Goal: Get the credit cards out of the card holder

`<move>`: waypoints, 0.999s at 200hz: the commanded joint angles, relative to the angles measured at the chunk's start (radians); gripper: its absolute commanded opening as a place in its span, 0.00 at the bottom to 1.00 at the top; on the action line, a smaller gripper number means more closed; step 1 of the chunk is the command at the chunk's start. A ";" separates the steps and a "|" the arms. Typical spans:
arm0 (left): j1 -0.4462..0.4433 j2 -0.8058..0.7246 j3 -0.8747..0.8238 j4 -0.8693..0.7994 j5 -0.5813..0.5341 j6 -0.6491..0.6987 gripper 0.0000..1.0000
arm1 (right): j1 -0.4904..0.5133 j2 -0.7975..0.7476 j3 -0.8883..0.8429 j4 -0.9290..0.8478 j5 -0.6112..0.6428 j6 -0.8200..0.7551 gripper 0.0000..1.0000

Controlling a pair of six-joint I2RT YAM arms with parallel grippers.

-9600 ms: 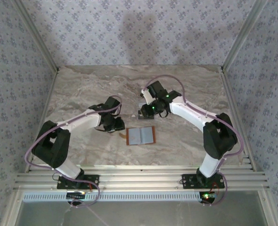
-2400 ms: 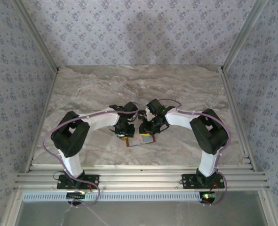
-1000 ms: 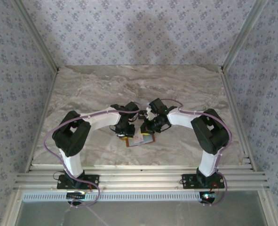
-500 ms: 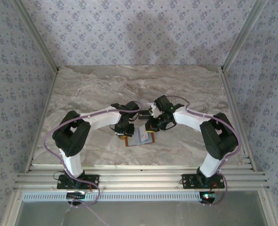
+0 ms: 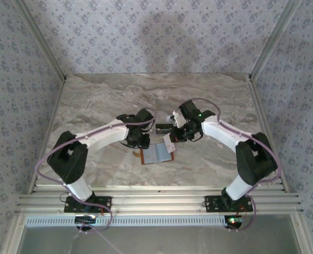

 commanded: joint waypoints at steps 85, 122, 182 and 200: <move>0.170 -0.262 -0.267 0.186 0.119 -0.099 0.26 | 0.009 0.040 0.302 -0.222 0.269 -0.947 0.00; 0.181 -0.306 -0.294 0.194 0.124 -0.108 0.27 | 0.004 0.167 0.491 -0.343 0.301 -1.152 0.00; 0.182 -0.358 -0.331 0.192 0.113 -0.124 0.28 | -0.020 0.414 0.847 -0.568 0.267 -1.286 0.00; 0.184 -0.366 -0.339 0.188 0.111 -0.128 0.28 | -0.023 0.481 0.940 -0.616 0.270 -1.305 0.00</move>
